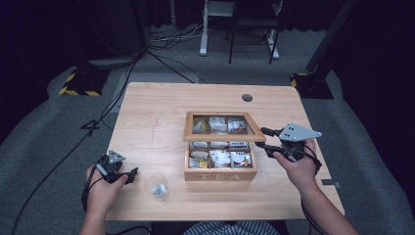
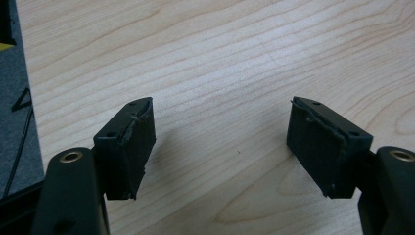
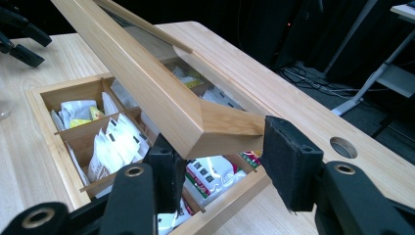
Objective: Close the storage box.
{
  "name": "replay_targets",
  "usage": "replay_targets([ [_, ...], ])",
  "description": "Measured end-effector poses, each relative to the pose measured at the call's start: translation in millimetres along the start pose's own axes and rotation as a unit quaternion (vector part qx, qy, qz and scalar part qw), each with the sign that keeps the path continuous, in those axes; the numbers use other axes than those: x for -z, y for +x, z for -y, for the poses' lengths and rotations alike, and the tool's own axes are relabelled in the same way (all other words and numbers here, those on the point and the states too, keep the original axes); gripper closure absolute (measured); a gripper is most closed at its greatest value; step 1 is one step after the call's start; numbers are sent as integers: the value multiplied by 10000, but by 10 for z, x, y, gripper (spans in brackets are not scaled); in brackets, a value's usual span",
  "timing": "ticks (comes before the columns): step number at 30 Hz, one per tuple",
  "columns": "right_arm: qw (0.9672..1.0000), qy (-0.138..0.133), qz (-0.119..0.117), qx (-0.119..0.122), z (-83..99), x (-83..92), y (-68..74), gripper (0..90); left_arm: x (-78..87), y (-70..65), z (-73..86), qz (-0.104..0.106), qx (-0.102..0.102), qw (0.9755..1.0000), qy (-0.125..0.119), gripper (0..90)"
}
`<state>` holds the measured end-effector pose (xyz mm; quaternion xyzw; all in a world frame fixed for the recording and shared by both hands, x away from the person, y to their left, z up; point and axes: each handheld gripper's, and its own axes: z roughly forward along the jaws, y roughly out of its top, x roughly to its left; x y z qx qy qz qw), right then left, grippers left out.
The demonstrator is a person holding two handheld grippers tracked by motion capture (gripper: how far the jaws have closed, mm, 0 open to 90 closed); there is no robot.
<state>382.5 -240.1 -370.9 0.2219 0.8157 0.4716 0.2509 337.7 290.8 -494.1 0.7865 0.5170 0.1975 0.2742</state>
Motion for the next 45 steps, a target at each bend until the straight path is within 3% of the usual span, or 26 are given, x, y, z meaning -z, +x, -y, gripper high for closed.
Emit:
replay_targets([
  [13,9999,125,-13,-5,70,-5,54,513,-25,28,26,146,174,9997,-125,263],
  [26,9998,203,34,40,81,-4,87,514,-29,43,45,189,179,9995,-184,253],
  [36,9994,316,-59,95,132,9,142,483,-30,44,60,190,180,9994,-241,252],
  [40,9988,414,-41,272,164,17,194,481,-30,45,60,196,183,9993,-246,252],
  [45,9987,436,-26,270,165,17,206,480,-31,42,64,191,198,9993,-259,251],
])
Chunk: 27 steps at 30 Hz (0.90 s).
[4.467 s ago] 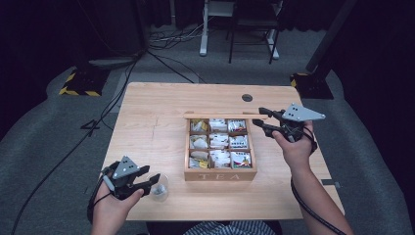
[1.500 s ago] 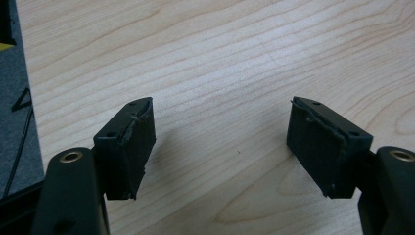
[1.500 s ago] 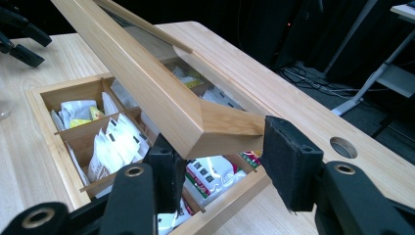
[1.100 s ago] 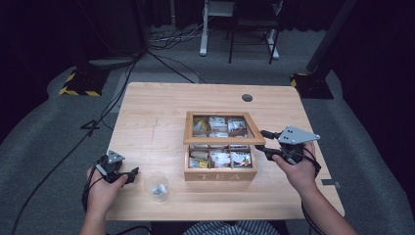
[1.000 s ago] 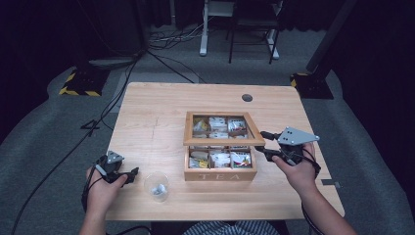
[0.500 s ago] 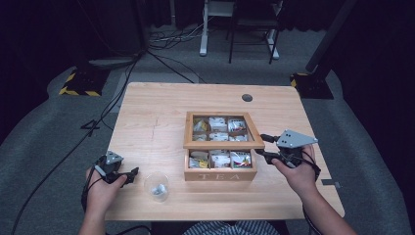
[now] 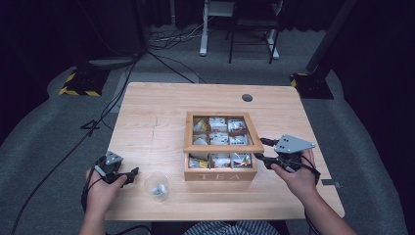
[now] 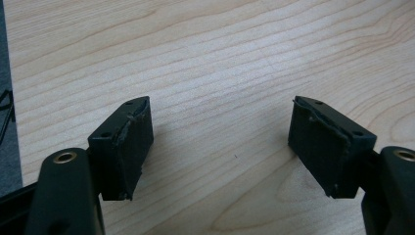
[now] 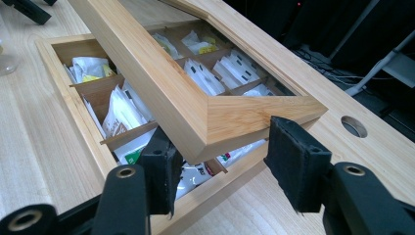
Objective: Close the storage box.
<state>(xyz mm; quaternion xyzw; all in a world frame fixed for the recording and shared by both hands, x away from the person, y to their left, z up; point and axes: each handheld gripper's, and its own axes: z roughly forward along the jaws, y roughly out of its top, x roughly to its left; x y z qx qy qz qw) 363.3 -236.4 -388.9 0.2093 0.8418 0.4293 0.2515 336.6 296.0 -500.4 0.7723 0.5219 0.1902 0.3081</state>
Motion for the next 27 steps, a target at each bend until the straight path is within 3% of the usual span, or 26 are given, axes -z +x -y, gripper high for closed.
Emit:
replay_targets([
  [27,9992,323,-156,194,161,-3,145,467,-1,-2,-3,-18,2,10000,8,249],
])
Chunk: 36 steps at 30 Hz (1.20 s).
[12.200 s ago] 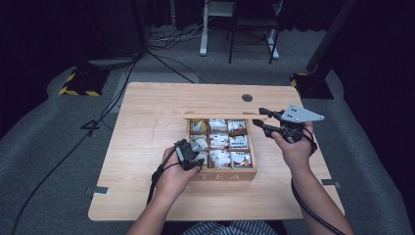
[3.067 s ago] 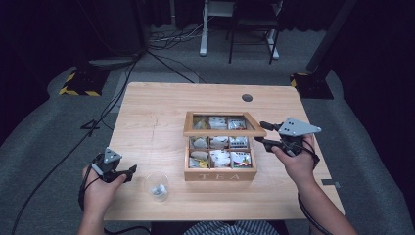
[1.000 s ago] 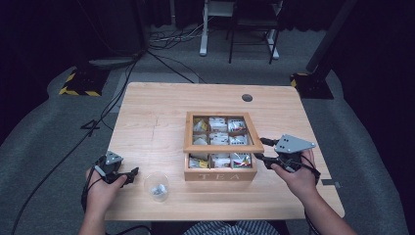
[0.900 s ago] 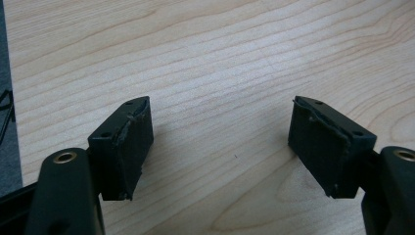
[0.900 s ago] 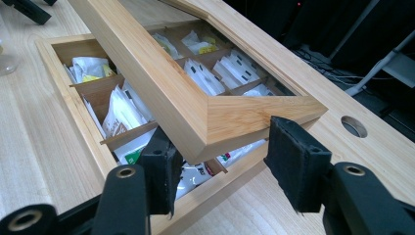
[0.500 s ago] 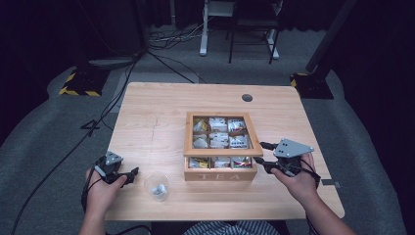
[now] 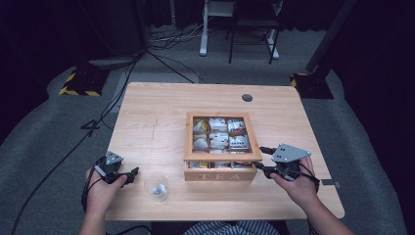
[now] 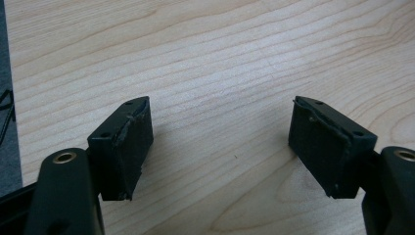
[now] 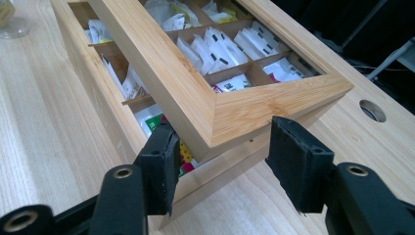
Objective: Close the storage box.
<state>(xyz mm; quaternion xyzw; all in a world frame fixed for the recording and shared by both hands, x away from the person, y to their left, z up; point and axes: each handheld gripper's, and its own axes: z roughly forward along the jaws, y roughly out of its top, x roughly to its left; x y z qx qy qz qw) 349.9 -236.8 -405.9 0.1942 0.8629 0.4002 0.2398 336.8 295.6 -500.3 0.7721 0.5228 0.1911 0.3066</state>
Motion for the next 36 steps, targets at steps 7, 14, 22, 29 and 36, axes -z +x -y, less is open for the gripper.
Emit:
replay_targets([
  [7,9999,96,-42,16,42,-16,32,468,0,0,0,1,-1,10000,0,249],
  [14,9998,174,-106,32,70,-23,61,468,0,1,1,7,-1,10000,-3,248],
  [22,9994,319,-129,93,105,-49,105,470,-3,2,-1,10,-1,10000,-6,245],
  [29,9992,351,-133,108,107,-59,109,468,-7,0,-2,16,13,10000,-11,242],
  [36,9985,514,-176,90,116,-91,114,457,-8,0,-4,15,12,10000,-6,241],
])
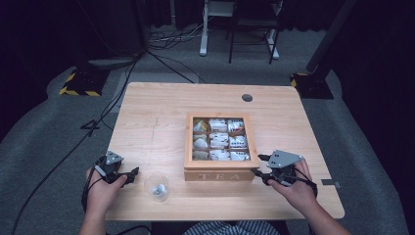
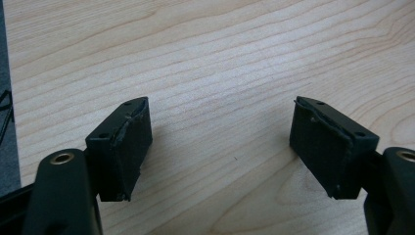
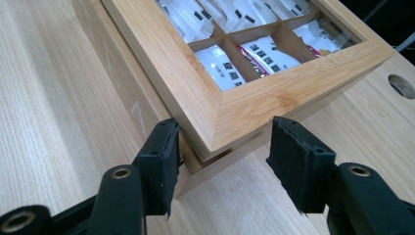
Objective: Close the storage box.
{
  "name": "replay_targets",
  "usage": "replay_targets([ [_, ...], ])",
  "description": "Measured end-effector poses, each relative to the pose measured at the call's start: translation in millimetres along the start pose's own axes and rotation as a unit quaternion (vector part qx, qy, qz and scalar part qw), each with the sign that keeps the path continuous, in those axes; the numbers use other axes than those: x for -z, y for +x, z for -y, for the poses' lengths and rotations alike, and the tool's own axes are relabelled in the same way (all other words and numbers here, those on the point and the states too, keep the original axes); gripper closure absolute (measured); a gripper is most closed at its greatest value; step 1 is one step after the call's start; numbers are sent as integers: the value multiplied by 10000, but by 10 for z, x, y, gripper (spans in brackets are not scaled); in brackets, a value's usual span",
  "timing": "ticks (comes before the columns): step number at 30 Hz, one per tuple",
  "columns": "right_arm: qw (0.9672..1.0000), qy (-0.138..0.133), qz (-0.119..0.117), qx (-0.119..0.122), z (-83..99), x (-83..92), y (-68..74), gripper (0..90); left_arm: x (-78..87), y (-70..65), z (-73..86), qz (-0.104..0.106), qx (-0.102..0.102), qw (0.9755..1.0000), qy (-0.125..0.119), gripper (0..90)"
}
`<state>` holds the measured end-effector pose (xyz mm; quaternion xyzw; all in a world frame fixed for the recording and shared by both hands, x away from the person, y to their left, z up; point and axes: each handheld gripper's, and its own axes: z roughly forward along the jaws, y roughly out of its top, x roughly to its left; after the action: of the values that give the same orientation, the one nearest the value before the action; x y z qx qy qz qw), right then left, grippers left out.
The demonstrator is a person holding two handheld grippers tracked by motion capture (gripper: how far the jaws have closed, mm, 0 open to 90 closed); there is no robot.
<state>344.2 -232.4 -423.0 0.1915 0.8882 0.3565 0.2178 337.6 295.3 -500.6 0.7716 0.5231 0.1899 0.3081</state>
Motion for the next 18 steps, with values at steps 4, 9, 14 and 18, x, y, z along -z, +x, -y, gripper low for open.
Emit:
replay_targets([
  [4,10000,12,-6,-13,5,-5,-6,455,0,1,0,1,-4,10000,1,241],
  [9,9999,74,-44,-63,12,-18,-6,455,-1,1,-1,-3,-4,10000,0,241],
  [14,9997,160,-116,-127,32,-51,-13,458,-2,2,-2,-9,-6,10000,-6,240],
  [18,9995,199,-164,-175,39,-66,-16,457,-3,0,-3,-13,5,10000,-4,240],
])
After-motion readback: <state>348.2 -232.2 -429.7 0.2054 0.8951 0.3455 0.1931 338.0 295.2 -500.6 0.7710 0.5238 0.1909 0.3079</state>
